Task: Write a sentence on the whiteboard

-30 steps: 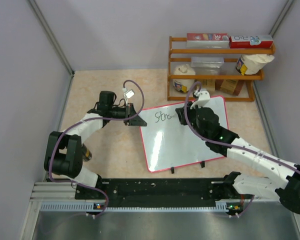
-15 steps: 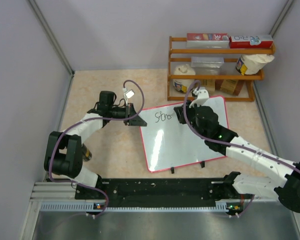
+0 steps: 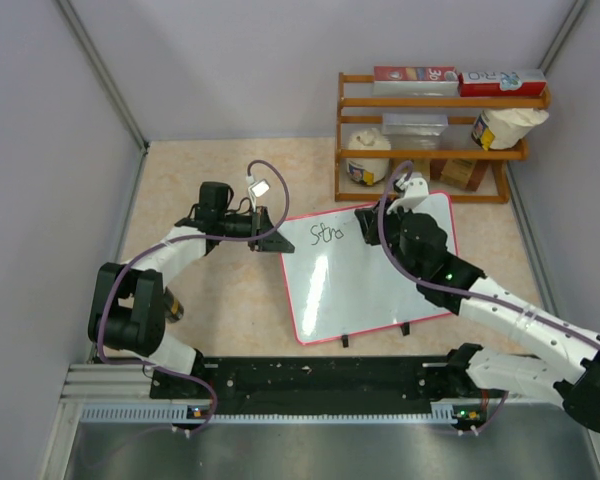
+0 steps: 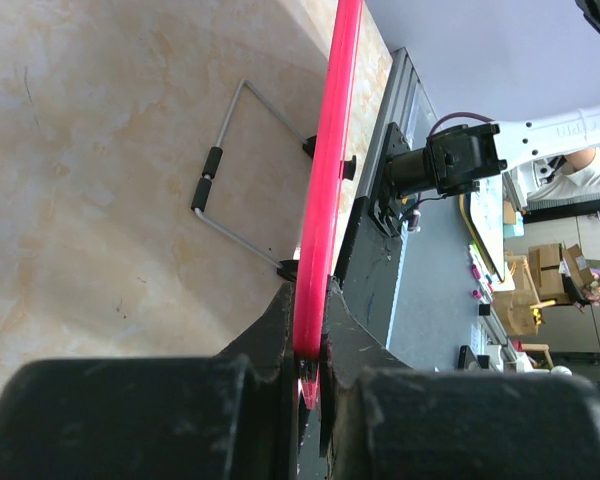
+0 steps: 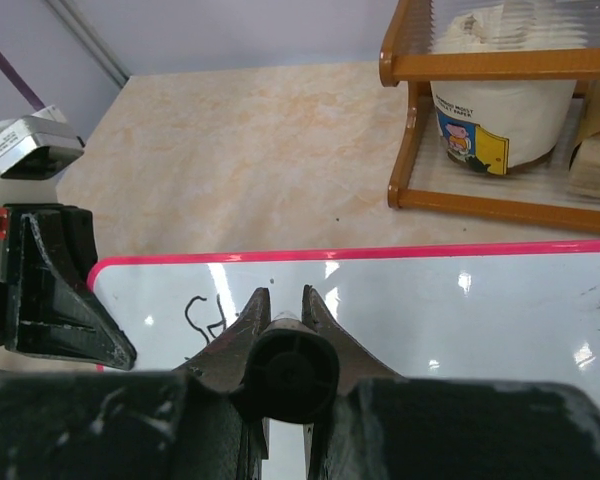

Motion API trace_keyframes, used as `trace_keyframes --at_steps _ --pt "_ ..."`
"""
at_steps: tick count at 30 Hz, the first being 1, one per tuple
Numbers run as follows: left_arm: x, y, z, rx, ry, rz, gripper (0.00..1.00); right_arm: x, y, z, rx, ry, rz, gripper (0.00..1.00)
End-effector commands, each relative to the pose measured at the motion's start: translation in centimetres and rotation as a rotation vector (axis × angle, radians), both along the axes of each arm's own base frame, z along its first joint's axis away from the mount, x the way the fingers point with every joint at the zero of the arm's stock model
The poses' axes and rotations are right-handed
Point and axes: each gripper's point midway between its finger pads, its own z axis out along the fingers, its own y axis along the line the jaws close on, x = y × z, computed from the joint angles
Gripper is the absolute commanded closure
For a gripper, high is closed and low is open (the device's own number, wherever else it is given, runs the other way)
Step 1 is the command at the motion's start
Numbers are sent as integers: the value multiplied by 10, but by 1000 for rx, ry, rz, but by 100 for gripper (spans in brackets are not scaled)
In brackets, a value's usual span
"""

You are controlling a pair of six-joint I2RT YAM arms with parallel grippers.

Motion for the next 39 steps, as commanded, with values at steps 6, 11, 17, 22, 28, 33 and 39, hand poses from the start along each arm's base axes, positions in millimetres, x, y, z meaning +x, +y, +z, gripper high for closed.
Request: trace_keyframes --at_steps 6,11,17,22,28,33,39 --pt "2 0 -30 120 -89 21 100 13 -4 -5 -9 1 -46 100" --pt "2 0 -29 121 -90 23 100 11 -5 -13 -20 17 -40 100" --pt "2 0 -30 121 -89 22 100 6 -7 -25 -32 40 -31 100" --pt "3 0 -30 121 -90 23 100 1 -9 -32 -37 53 -19 100" --pt "3 0 -31 121 -87 22 100 -5 -8 -39 -38 65 4 100" --pt "2 -1 -31 122 -86 21 100 -7 -8 -41 -41 63 19 100" --pt "2 -1 -32 122 -84 21 100 -6 -8 -38 -40 54 12 100"
